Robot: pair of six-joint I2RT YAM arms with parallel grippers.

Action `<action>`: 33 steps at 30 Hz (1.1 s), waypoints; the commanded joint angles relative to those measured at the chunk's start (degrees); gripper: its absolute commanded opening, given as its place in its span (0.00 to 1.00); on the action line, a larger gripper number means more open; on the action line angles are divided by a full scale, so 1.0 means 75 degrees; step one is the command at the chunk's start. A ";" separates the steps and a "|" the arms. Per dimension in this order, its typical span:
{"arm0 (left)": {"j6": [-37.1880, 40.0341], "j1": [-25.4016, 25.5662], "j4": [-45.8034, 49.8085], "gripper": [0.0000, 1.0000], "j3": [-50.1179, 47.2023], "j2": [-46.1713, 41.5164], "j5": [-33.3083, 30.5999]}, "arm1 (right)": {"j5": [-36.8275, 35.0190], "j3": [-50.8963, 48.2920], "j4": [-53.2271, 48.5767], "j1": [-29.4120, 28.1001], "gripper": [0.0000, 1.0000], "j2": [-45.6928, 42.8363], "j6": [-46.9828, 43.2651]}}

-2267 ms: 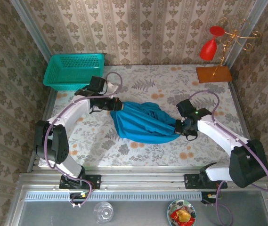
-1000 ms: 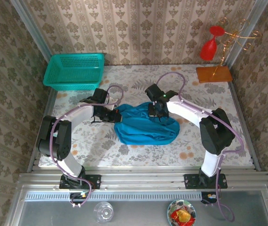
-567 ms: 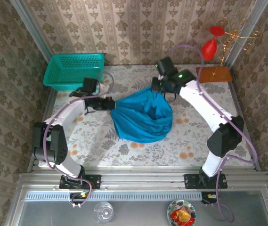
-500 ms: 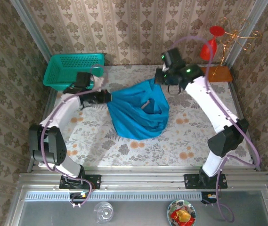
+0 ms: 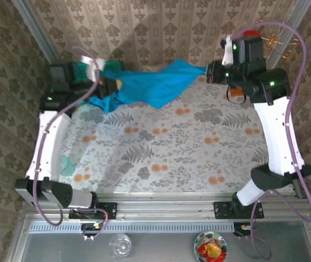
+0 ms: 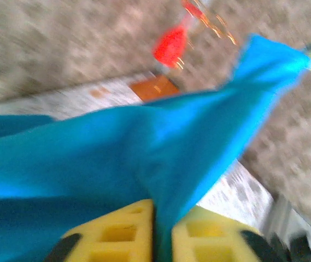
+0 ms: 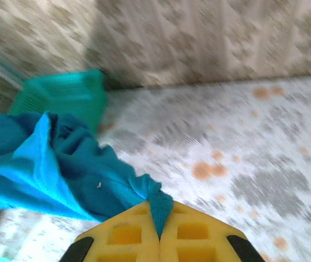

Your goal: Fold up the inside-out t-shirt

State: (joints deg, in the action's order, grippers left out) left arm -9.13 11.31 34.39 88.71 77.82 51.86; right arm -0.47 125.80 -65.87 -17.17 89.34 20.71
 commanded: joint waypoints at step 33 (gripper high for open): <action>0.1792 0.1937 0.1281 0.50 0.1424 0.5863 -0.4521 | -0.0397 -0.7309 0.1889 0.1410 0.00 -0.1792 0.0280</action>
State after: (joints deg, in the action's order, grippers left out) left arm -1.39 24.80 39.42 94.89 119.28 21.34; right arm -4.93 71.64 -52.95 -6.72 77.91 21.58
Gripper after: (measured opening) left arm 0.500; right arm 0.065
